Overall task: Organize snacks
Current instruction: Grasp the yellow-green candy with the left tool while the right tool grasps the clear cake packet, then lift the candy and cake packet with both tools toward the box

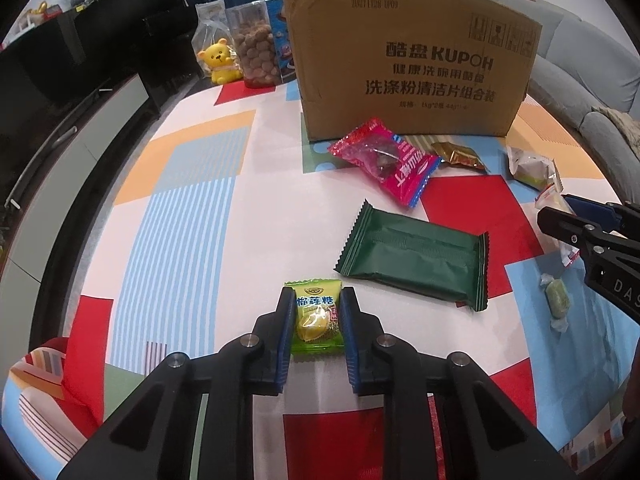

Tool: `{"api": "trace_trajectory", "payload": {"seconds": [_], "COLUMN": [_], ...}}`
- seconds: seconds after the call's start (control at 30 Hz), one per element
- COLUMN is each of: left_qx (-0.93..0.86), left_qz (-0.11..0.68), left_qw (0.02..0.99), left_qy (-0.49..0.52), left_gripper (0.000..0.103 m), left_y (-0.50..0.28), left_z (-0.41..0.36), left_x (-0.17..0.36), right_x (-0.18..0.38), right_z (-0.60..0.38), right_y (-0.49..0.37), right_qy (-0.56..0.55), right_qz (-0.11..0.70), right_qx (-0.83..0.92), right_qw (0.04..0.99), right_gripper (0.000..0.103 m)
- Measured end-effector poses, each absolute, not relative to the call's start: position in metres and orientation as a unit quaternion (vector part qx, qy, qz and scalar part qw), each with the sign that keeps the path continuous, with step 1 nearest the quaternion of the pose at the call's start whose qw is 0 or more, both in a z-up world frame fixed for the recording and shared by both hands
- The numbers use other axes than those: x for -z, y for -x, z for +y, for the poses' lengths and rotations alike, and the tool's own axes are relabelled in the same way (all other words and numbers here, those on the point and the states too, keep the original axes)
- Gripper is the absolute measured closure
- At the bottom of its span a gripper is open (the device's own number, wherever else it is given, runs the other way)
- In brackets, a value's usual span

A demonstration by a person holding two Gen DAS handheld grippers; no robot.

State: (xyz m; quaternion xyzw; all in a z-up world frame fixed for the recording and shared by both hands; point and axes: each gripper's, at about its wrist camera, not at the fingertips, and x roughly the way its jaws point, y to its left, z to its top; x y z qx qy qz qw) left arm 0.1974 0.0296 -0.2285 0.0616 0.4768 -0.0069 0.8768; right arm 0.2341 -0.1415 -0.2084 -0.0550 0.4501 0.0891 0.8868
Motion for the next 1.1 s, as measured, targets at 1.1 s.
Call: {"api": "trace_trajectory", "payload": {"seconds": [1.1], "left_qx": [-0.022], "left_qz": [0.440], "left_qw": [0.896], "left_qy": [-0.058], "left_gripper": [0.081], "left_y": [-0.187], "left_z": [0.022], "left_x": [0.171], "right_x": [0.141], "right_z": [-0.150], "right_y": [-0.220], "right_qy": [0.036], "right_qz": [0.382], "right_qx": [-0.086], "right_qw": [0.919], "right_gripper": [0.067]}}
